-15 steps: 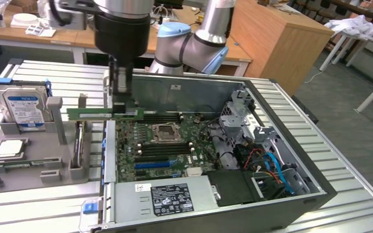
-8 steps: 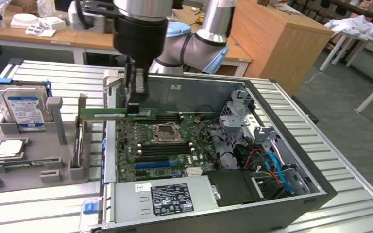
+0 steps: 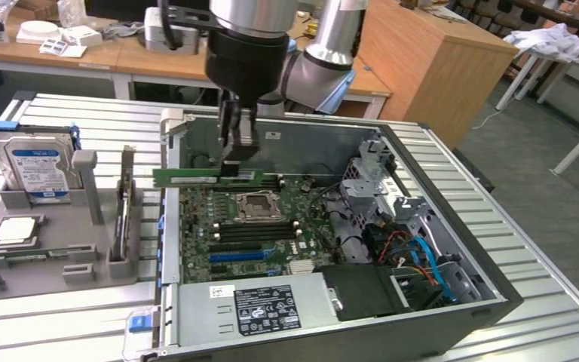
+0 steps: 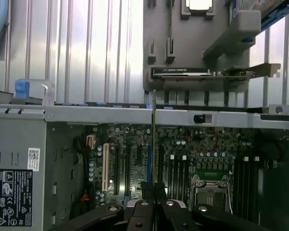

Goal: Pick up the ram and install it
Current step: 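Pick up the ram and move it above insertion slot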

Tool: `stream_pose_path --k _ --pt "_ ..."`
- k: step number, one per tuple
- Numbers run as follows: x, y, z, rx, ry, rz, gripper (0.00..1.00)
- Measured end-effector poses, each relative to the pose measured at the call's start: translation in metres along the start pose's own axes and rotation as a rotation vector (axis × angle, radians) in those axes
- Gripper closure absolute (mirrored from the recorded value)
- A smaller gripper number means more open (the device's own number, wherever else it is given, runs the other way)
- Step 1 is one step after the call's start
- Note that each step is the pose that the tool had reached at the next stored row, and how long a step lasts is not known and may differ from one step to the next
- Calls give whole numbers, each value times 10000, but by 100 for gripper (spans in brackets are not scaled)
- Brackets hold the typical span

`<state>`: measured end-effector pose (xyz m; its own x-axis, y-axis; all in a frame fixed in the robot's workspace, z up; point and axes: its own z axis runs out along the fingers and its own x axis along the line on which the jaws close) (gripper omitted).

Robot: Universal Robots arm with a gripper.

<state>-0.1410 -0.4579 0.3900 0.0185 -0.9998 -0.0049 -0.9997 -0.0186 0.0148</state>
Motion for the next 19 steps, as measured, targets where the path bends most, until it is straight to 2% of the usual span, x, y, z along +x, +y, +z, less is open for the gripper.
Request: stream_pose_path --k 19 --pt "16 -553 -8 -7 0 2 88"
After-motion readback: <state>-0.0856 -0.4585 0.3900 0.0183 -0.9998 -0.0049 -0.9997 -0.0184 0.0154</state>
